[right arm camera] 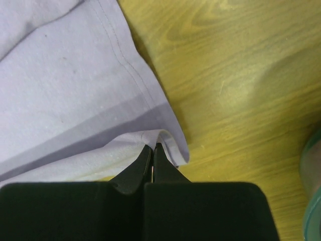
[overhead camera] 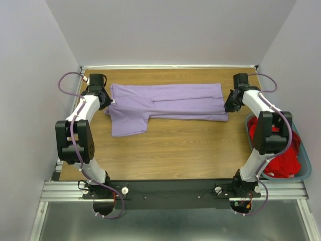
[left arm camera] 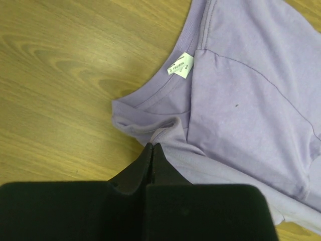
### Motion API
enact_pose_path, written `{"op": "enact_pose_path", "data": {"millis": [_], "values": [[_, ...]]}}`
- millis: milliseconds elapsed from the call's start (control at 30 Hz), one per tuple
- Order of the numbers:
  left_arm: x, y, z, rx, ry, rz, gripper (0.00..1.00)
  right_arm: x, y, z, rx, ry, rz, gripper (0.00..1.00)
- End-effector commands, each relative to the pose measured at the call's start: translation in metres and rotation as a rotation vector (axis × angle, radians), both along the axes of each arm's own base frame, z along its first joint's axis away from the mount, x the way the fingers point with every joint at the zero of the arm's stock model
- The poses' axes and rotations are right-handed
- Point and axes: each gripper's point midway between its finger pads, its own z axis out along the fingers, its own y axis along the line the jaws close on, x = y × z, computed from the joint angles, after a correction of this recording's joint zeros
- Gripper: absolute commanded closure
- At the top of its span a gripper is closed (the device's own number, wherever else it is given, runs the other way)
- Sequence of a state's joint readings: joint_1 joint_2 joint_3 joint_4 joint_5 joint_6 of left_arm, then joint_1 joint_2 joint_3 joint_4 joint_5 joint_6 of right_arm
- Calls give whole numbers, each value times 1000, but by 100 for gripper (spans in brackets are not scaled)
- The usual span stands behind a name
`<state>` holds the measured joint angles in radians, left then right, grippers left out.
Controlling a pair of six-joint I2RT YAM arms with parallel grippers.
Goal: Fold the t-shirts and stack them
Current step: Fold the tshirt
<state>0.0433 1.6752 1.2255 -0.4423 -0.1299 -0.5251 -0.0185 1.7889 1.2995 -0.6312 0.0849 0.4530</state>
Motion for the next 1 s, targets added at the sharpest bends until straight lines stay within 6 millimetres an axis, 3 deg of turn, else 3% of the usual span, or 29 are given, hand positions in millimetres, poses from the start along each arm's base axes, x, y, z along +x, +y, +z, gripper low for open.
{"op": "enact_pose_path", "data": {"millis": [0,433,667,967], "values": [[6,1,-7,11,21,5,100,16,-11,3,-31,-14,-15,100],[20,3,-24,6,34,9,100,45,-11,-5,-29,-27,-5,99],[25,4,-12,6,-2,17,100,51,-13,-2,-41,-44,-11,99],[31,4,-21,3,8,20,100,58,-14,-9,-44,-46,-18,100]]}}
